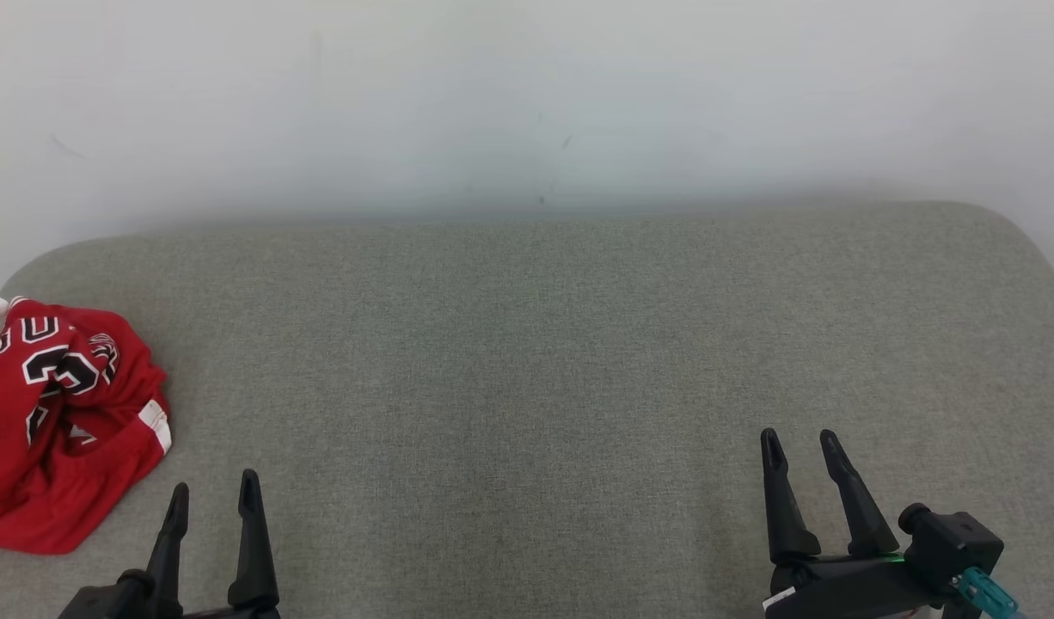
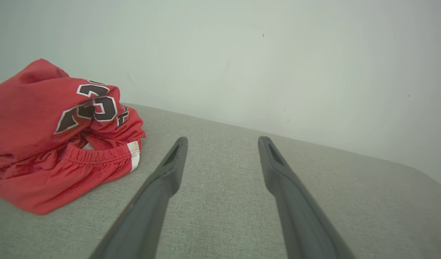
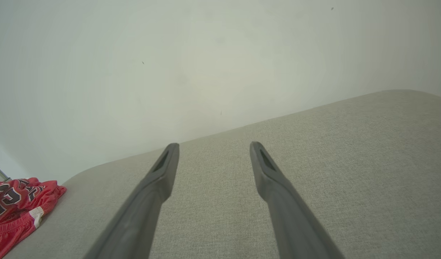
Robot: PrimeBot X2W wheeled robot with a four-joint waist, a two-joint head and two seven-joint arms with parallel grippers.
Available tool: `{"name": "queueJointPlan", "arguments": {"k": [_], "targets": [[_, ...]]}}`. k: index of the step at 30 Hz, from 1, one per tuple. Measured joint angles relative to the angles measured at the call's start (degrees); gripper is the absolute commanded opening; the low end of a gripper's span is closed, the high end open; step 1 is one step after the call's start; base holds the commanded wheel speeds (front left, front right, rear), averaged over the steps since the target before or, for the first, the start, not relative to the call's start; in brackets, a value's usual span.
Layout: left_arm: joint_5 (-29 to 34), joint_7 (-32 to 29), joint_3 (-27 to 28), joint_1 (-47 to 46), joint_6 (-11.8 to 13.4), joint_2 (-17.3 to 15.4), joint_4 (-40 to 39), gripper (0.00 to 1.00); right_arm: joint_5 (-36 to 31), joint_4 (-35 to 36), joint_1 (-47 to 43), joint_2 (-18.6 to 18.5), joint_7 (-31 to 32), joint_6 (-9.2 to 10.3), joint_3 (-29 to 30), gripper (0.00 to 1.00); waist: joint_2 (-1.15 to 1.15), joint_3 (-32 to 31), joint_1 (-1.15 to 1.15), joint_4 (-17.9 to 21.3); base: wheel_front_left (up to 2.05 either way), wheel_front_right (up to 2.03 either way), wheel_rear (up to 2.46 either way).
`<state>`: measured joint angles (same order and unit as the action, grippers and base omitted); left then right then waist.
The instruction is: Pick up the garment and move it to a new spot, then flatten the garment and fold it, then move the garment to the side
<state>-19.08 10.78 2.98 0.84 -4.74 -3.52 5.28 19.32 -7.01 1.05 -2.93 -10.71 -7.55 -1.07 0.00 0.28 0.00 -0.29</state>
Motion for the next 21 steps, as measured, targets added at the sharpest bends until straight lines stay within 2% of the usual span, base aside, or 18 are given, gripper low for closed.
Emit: {"name": "queueJointPlan", "arguments": {"k": [21], "targets": [[9.51, 2.59, 0.69, 0.53, -0.36, -0.27, 1.12, 1.00, -10.99, 0.53, -0.43, 0.00, -2.60, 0.00, -0.10, 1.00, 0.00, -0.23, 0.00, -0.36, 0.00, 0.00, 0.00]]}}
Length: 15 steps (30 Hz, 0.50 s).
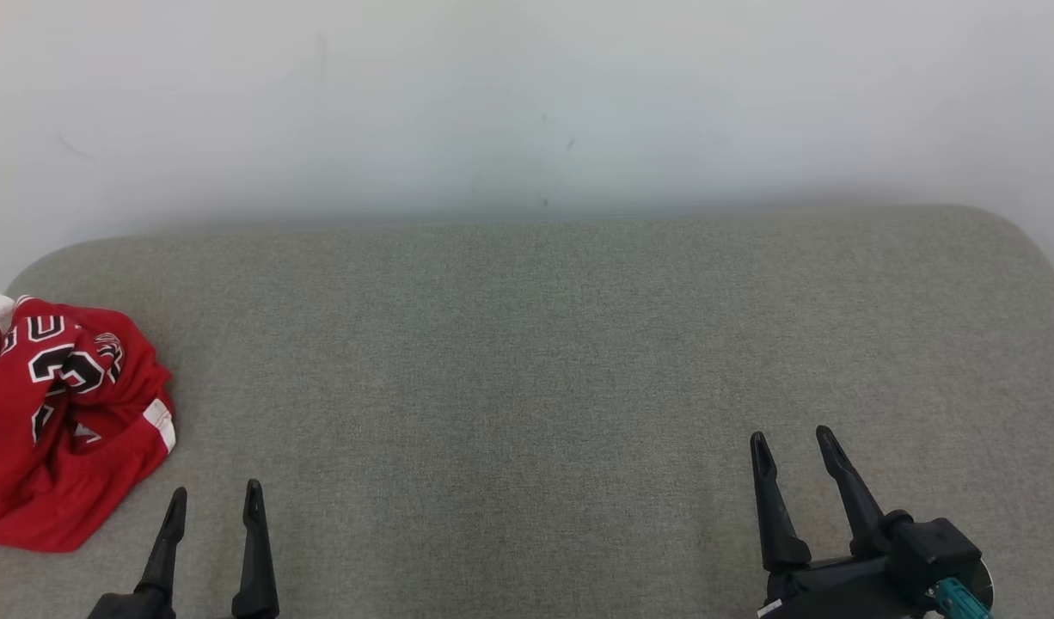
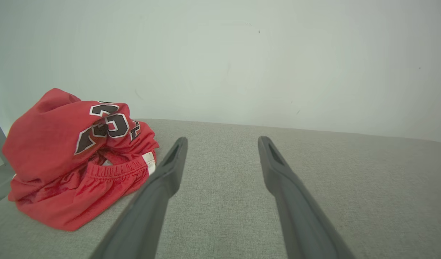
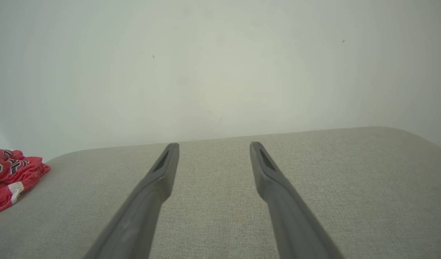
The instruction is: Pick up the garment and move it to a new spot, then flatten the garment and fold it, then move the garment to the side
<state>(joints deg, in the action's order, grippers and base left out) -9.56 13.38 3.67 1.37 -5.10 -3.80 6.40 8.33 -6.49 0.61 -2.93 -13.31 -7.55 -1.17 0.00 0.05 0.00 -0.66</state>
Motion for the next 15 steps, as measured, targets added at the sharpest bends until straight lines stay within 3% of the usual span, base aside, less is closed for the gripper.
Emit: {"name": "queueJointPlan", "arguments": {"k": [15], "targets": [[5.08, 1.43, 0.42, 0.06, -0.03, 0.05, 2.19, 1.00, -5.00, -0.18, -0.04, 0.00, -1.44, 0.00, 0.92, 1.00, 0.00, -0.15, 0.00, -0.06, 0.00, 0.00, 0.00]]}}
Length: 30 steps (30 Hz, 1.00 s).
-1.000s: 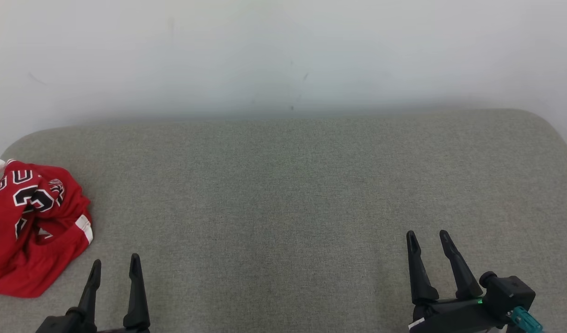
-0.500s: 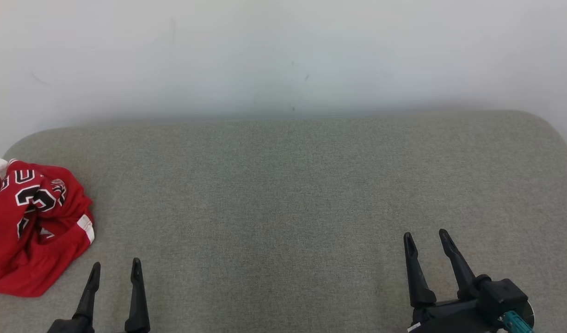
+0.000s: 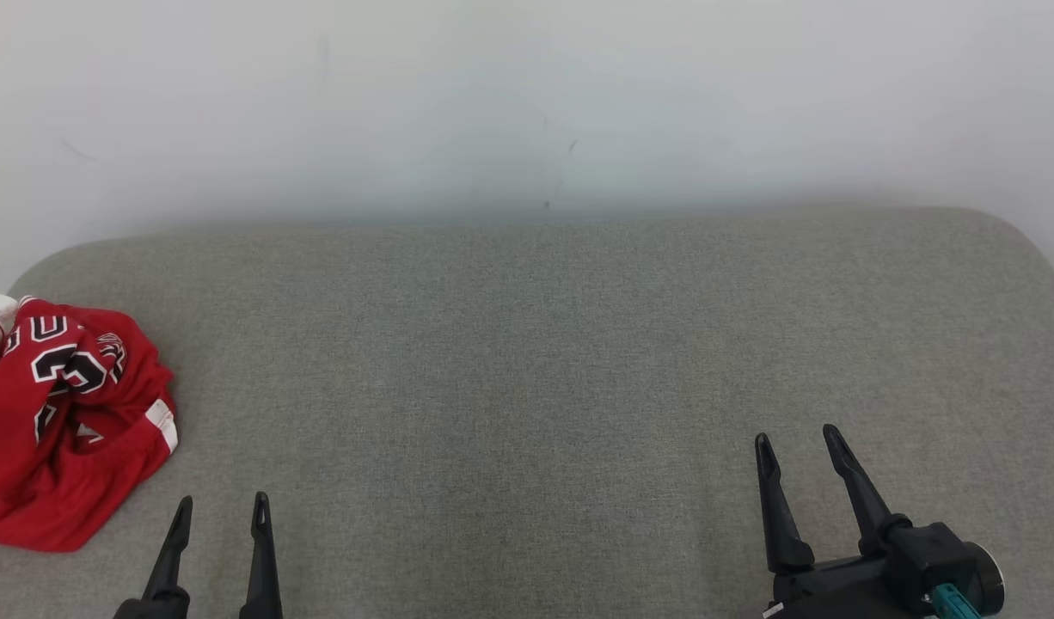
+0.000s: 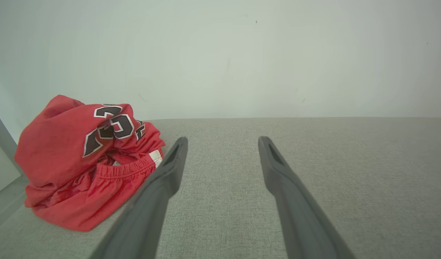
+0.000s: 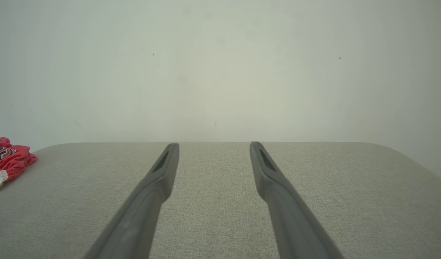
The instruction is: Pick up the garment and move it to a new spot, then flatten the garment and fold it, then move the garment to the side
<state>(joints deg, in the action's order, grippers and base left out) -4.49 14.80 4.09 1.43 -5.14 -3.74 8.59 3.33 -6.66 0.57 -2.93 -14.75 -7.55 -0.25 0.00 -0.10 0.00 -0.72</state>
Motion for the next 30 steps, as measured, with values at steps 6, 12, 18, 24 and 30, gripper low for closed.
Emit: {"name": "queueJointPlan", "arguments": {"k": [6, 12, 18, 24, 30], "targets": [[0.98, 0.24, 0.03, -0.02, -0.25, 0.03, 0.60, 1.00, 1.34, -0.99, -0.33, 0.00, -0.37, 0.00, 0.83, 1.00, 0.00, -0.18, 0.00, -0.22, 0.00, 0.00, 0.00], [0.90, 0.24, 0.41, -0.03, -0.26, 0.05, 0.68, 1.00, 3.19, -1.43, -0.36, 0.00, -0.37, 0.00, 1.05, 1.00, 0.00, -0.25, 0.00, -0.14, 0.00, 0.00, 0.00], [0.88, 0.24, 0.60, -0.03, -0.41, 0.09, 0.68, 1.00, 5.72, -2.01, -0.33, 0.00, -0.37, 0.00, 1.48, 1.00, 0.00, -0.31, 0.00, -0.10, 0.00, 0.00, 0.00], [0.79, 0.24, 0.78, -0.08, -0.42, 0.12, 0.74, 1.00, 8.34, -2.64, -0.25, 0.00, -0.37, 0.00, 1.72, 1.00, 0.00, -0.40, 0.00, -0.19, 0.00, 0.00, 0.00], [0.79, 0.24, 0.90, -0.08, -0.43, 0.16, 0.81, 1.00, 9.35, -2.80, -0.21, 0.00, -0.37, 0.00, 1.77, 1.00, 0.00, -0.46, 0.00, -0.31, 0.00, 0.00, 0.00]]}}
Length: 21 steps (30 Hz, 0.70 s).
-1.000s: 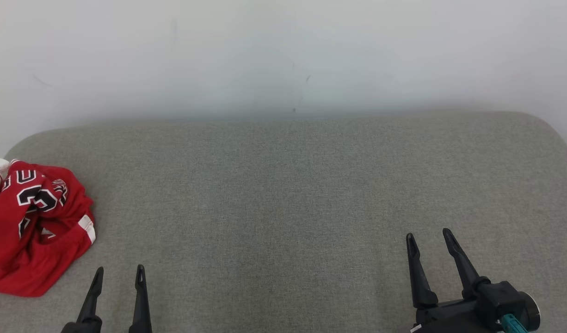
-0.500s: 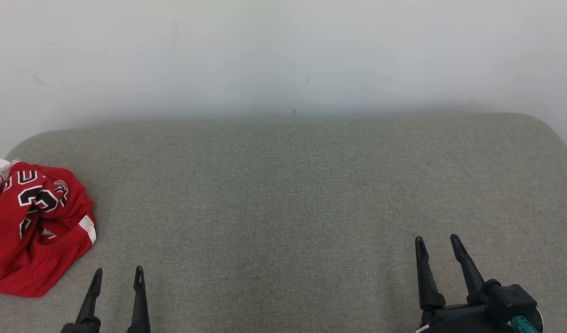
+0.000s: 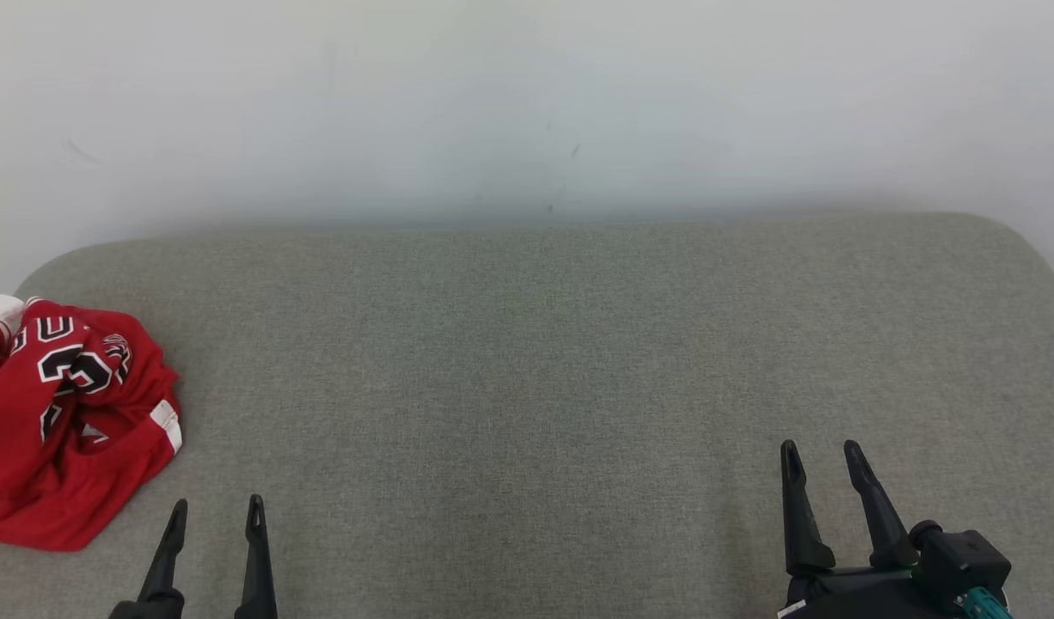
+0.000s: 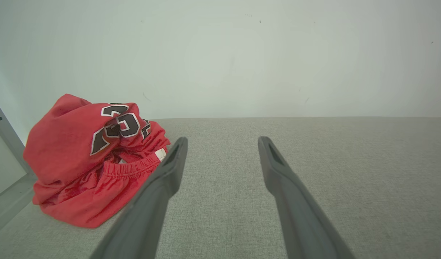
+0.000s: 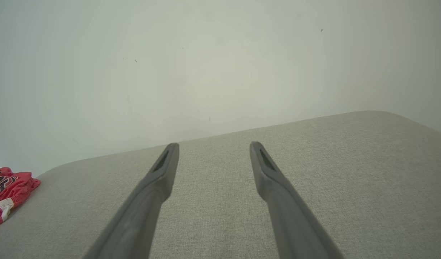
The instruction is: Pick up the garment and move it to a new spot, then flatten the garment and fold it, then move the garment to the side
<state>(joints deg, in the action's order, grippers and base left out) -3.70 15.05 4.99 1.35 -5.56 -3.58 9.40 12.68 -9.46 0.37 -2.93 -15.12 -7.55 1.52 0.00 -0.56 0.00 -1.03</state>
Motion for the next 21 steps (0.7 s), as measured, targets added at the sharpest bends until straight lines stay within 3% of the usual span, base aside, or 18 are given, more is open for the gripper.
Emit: {"name": "queueJointPlan", "arguments": {"k": [21], "targets": [[0.02, 0.00, -0.08, 0.11, 0.34, 0.15, 0.07, 1.00, -0.37, -0.42, 0.18, 0.00, 0.00, 0.00, 0.11, 1.00, 0.00, 0.23, 0.00, -0.12, 0.00, 0.00, 0.00]]}}
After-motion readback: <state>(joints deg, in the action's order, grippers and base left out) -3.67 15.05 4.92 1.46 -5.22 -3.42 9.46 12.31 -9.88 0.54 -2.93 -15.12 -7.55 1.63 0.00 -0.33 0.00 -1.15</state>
